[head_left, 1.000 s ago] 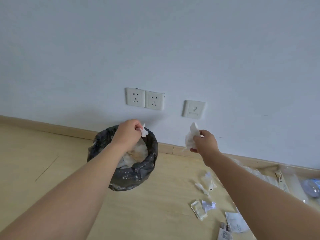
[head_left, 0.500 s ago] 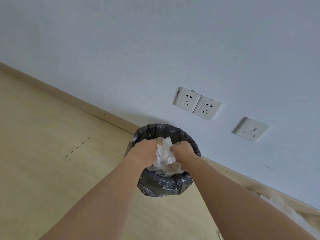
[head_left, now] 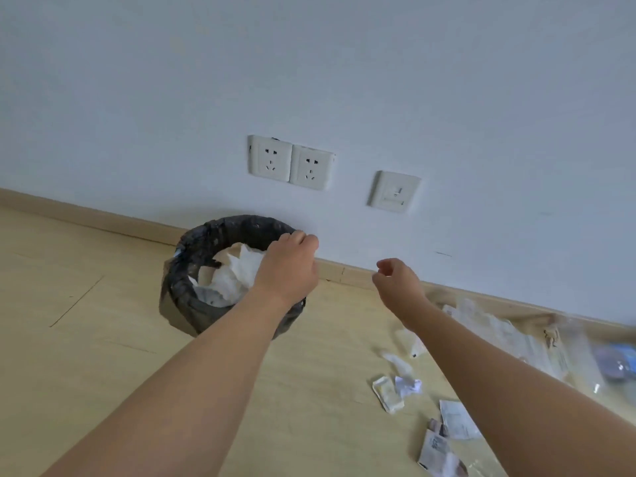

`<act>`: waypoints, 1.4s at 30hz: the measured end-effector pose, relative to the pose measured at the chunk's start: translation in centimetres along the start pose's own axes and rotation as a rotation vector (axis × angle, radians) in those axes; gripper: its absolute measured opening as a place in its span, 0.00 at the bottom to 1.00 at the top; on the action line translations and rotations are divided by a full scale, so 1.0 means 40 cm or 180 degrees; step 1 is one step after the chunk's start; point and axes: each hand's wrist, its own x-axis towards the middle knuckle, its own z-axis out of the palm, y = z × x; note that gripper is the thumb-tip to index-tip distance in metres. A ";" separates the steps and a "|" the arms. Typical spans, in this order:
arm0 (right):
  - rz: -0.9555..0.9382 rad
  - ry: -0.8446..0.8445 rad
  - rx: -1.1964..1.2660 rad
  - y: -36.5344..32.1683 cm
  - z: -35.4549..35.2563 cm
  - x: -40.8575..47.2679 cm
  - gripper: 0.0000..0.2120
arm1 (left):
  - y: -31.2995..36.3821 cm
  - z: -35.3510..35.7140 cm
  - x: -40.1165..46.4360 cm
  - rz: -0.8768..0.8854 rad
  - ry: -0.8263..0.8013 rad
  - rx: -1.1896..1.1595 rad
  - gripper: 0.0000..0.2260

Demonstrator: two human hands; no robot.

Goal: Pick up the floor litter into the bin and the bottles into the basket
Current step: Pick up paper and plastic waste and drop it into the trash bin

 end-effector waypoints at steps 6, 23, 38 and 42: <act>0.0671 -0.0166 -0.0542 0.343 -0.114 -0.041 0.19 | 0.238 0.186 -0.041 -0.0019 -0.1205 -0.0193 0.08; 0.0504 -0.0908 -0.1530 0.677 0.040 -0.013 0.09 | 0.339 0.625 -0.222 -0.1471 -0.2756 -0.0220 0.05; 0.0205 -0.0365 -0.1419 0.461 -0.045 -0.036 0.16 | 0.250 0.335 -0.116 -0.1565 -0.1772 -0.1393 0.03; -0.0012 -0.0247 -0.1119 0.283 -0.027 -0.058 0.12 | 0.192 0.172 -0.059 -0.1442 -0.1359 -0.1565 0.06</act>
